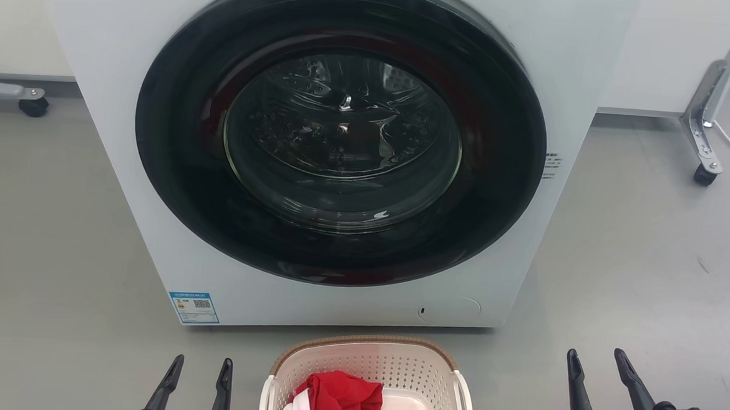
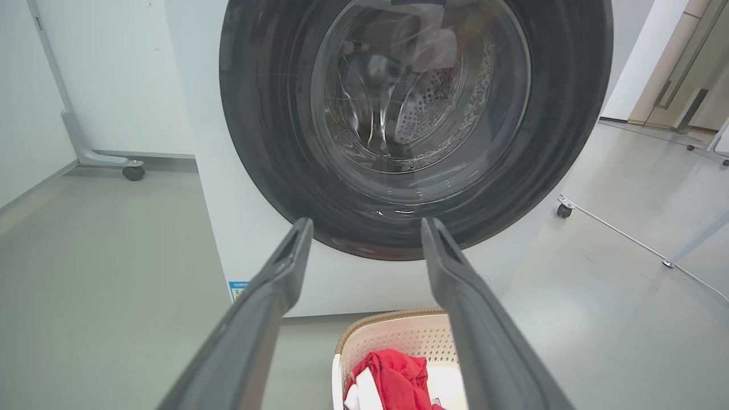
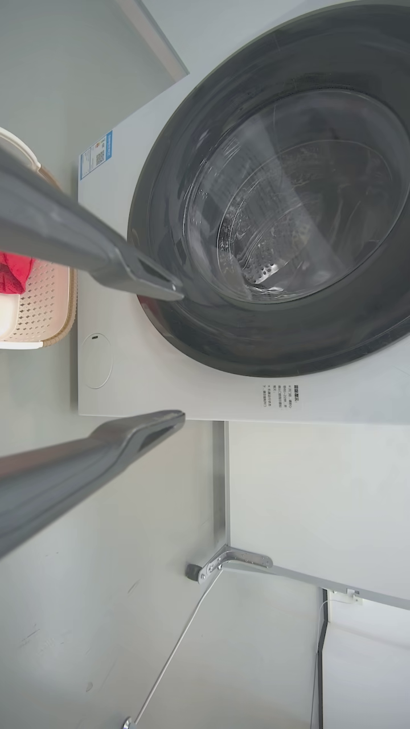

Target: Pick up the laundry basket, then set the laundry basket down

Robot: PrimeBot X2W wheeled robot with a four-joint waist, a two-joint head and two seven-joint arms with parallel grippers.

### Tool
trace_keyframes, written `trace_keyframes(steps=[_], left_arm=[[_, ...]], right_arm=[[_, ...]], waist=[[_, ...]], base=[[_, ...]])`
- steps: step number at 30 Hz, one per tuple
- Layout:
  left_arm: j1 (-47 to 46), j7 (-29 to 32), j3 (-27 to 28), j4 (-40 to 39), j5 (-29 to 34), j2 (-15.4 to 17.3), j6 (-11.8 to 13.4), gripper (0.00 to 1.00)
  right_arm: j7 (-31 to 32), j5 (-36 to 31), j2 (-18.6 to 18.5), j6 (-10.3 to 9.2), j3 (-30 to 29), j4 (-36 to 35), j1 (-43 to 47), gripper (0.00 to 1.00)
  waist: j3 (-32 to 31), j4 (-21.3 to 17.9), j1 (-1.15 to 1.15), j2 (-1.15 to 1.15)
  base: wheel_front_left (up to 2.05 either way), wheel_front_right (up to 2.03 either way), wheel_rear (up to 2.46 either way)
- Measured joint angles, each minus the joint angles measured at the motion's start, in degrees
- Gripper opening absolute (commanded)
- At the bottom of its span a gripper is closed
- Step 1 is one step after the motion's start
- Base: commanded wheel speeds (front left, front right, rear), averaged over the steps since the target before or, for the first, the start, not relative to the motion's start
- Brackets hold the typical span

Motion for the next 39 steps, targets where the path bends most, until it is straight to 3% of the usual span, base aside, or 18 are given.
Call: trace_keyframes(steps=[12, 39], left_arm=[[2.8, 0.3, 3.4, -2.7, 2.3, -1.6, 0.0, 1.00], [2.9, 4.1, 5.5, -5.3, 5.9, -3.6, 0.0, 1.00]], right_arm=[[0.0, -0.5, 0.0, -0.07, -1.6, -2.7, 2.1, 1.00], [0.0, -1.7, 0.5, -0.49, -2.4, -4.1, 2.9, 1.00]], waist=[[-0.1, 0.2, 0.00, 0.00], [0.3, 0.2, 0.00, 0.00]], base=[[0.00, 0.00, 0.00], [0.00, 0.00, 0.00]])
